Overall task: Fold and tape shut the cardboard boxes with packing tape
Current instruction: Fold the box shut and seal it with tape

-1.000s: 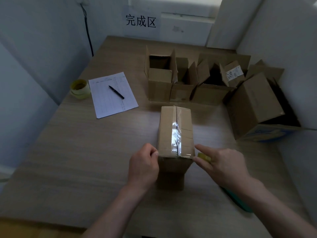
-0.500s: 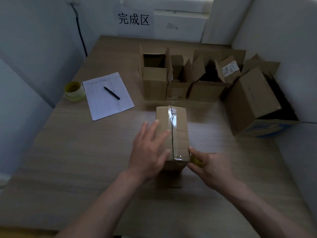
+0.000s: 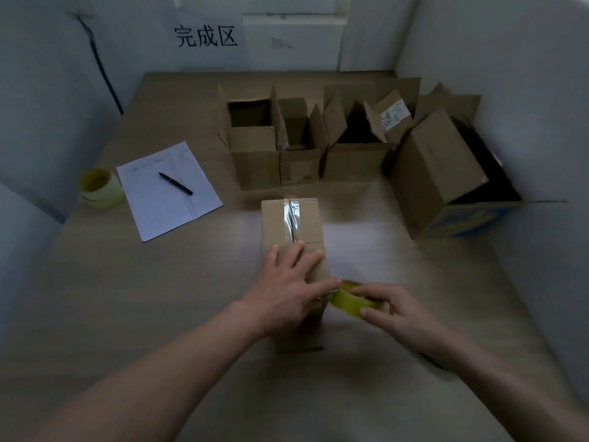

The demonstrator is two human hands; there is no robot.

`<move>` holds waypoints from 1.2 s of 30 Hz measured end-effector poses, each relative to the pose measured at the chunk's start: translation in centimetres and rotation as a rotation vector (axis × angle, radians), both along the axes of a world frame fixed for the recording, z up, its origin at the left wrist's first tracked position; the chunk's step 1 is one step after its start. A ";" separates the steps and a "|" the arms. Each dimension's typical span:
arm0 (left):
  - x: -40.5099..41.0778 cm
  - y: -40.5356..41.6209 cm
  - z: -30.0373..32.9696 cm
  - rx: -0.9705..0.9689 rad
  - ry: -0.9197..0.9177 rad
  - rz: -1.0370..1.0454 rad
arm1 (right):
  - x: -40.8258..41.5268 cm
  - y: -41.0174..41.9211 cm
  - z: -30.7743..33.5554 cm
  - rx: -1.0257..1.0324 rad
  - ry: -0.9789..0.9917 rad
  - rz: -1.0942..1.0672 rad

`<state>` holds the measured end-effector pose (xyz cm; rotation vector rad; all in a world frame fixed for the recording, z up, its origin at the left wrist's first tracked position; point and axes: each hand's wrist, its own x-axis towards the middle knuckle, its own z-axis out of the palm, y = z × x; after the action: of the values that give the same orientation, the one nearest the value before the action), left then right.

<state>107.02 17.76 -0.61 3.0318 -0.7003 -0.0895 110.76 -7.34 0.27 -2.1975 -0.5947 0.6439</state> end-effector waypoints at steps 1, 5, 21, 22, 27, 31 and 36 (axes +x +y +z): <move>0.1 -0.4 0.4 -0.001 -0.002 -0.001 | 0.2 -0.1 0.2 0.017 0.043 -0.016; 0.8 -1.6 1.0 -0.028 -0.009 -0.050 | 1.0 0.1 0.8 -0.020 0.103 0.005; 6.4 -5.9 1.5 -0.174 0.181 0.083 | 4.7 -0.5 -1.0 -0.167 -0.821 0.096; 6.6 -6.0 1.3 -0.210 0.199 0.101 | 4.6 -0.9 -1.2 -0.114 -0.817 0.063; 6.5 -5.3 0.1 -0.368 0.148 0.197 | 0.3 -5.8 -4.8 -0.026 -0.645 -0.388; 6.6 -5.0 -0.3 -0.452 0.177 0.228 | -4.0 -8.3 -9.1 -0.687 -0.266 -0.306; 7.4 -4.8 0.4 -0.529 0.361 0.267 | -5.1 -6.7 -9.0 -0.544 -0.228 -0.384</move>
<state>114.39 12.95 -0.21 2.4739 -0.2350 -0.3678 105.65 -14.02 -8.76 -2.8192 -0.0909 0.3784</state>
